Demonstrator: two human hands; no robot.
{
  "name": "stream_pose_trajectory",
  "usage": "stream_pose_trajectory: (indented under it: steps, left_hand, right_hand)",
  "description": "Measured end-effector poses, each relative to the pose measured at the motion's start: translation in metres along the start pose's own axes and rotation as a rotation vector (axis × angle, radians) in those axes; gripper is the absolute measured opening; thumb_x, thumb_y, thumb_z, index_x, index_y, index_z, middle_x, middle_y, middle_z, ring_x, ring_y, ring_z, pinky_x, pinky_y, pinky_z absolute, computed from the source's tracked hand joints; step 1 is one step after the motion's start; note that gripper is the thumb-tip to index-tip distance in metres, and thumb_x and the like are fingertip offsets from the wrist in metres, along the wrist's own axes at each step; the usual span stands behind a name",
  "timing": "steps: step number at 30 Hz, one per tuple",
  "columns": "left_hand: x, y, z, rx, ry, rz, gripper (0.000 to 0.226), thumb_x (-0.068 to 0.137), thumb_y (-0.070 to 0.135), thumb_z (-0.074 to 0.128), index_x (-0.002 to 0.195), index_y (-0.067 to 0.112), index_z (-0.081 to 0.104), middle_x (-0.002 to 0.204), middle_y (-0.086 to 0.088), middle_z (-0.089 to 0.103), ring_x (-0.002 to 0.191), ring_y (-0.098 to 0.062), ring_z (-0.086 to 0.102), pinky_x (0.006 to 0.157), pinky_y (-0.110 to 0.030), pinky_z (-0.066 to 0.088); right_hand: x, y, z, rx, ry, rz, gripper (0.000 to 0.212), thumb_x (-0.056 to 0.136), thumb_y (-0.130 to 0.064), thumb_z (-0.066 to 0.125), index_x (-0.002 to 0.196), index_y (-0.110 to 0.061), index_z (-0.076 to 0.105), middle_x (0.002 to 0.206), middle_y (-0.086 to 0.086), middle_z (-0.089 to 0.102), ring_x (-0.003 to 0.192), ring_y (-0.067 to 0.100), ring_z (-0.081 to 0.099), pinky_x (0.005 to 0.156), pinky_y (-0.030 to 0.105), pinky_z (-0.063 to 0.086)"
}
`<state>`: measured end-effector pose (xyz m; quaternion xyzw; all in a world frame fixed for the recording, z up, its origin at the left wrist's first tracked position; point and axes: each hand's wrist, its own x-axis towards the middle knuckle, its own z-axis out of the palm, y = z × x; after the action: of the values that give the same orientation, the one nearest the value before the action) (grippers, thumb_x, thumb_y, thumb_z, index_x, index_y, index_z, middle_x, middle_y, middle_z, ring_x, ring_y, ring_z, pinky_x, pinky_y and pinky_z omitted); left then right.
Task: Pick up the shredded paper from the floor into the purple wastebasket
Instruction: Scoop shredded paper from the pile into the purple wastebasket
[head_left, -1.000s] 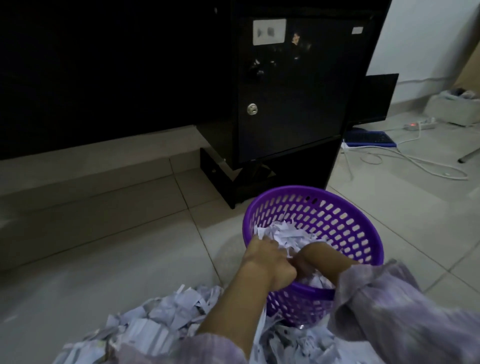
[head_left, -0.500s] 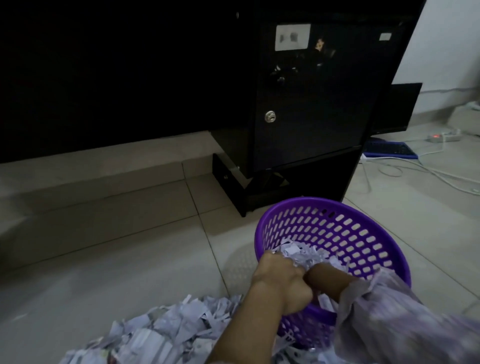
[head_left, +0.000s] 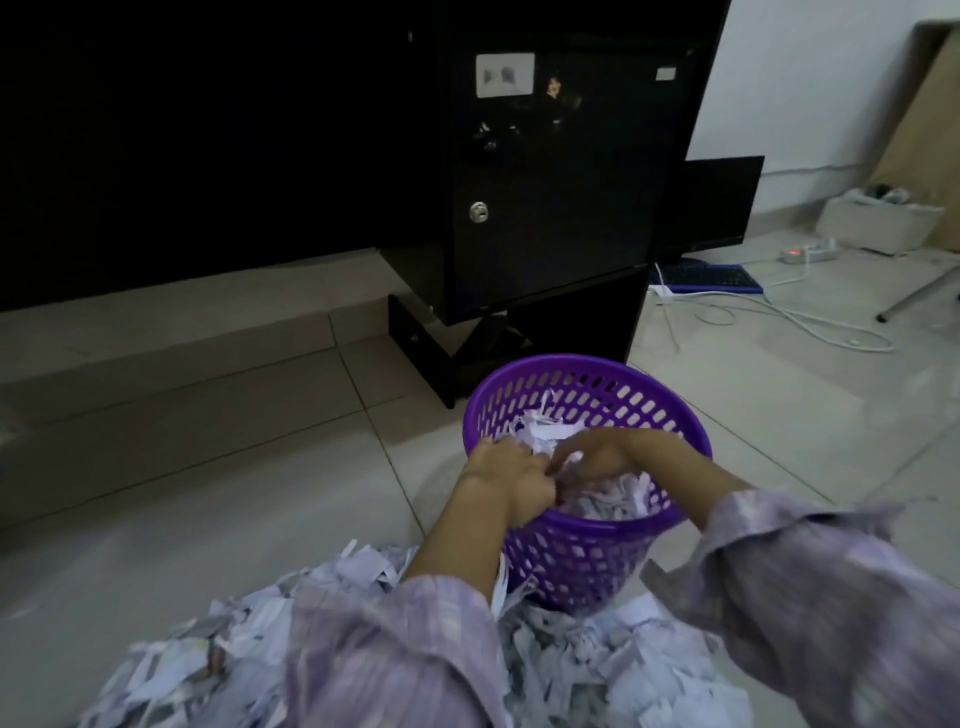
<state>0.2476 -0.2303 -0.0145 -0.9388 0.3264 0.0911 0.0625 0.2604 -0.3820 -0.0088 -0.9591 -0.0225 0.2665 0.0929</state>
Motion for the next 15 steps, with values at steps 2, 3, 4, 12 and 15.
stream_pose_trajectory:
  steps: [2, 3, 4, 12, 15]
  left_hand:
    - [0.0, 0.0, -0.003, -0.039, 0.002, -0.01, 0.044, 0.099, 0.029, 0.032, 0.137, 0.01, 0.043, 0.141, -0.015, 0.044, 0.128, -0.031, 0.038, 0.107, -0.044, 0.027]
    - [-0.003, 0.001, -0.005, -0.039, 0.025, -0.009, 0.042, 0.098, 0.029, 0.034, 0.134, 0.01, 0.046, 0.139, -0.015, 0.045, 0.127, -0.031, 0.04, 0.106, -0.044, 0.029]
    - [-0.007, 0.002, -0.008, -0.037, 0.062, -0.006, 0.041, 0.098, 0.029, 0.036, 0.132, 0.009, 0.048, 0.137, -0.014, 0.047, 0.125, -0.031, 0.042, 0.103, -0.044, 0.031]
    - [-0.045, 0.005, -0.025, -0.153, 0.386, -0.013, 0.027, 0.094, 0.016, 0.045, 0.116, 0.008, 0.059, 0.119, -0.009, 0.059, 0.111, -0.03, 0.055, 0.082, -0.037, 0.045]
    - [-0.066, 0.005, -0.025, -0.231, 0.417, -0.038, 0.024, 0.092, 0.014, 0.047, 0.111, 0.008, 0.061, 0.114, -0.009, 0.061, 0.106, -0.03, 0.058, 0.078, -0.036, 0.046]
  right_hand:
    - [-0.015, -0.002, -0.006, -0.024, 0.11, 0.003, 0.027, 0.095, -0.029, 0.054, 0.119, -0.022, 0.063, 0.131, 0.002, 0.055, 0.121, 0.024, 0.051, 0.101, 0.034, 0.043]
    - [-0.023, -0.002, -0.006, -0.015, 0.182, 0.006, 0.025, 0.096, -0.026, 0.053, 0.117, -0.021, 0.065, 0.13, 0.003, 0.057, 0.12, 0.024, 0.052, 0.101, 0.034, 0.043]
    - [-0.029, -0.003, -0.007, -0.008, 0.248, -0.004, 0.024, 0.096, -0.023, 0.052, 0.113, -0.019, 0.067, 0.128, 0.003, 0.06, 0.118, 0.023, 0.054, 0.101, 0.034, 0.043]
    - [-0.081, -0.021, -0.01, 0.104, 0.506, -0.031, 0.022, 0.091, -0.012, 0.053, 0.099, -0.012, 0.073, 0.106, 0.001, 0.071, 0.104, 0.018, 0.06, 0.088, 0.024, 0.041]
    - [-0.102, -0.038, 0.002, 0.143, 0.522, -0.059, 0.022, 0.091, -0.008, 0.054, 0.101, -0.01, 0.074, 0.108, 0.001, 0.071, 0.103, 0.017, 0.062, 0.088, 0.021, 0.043]
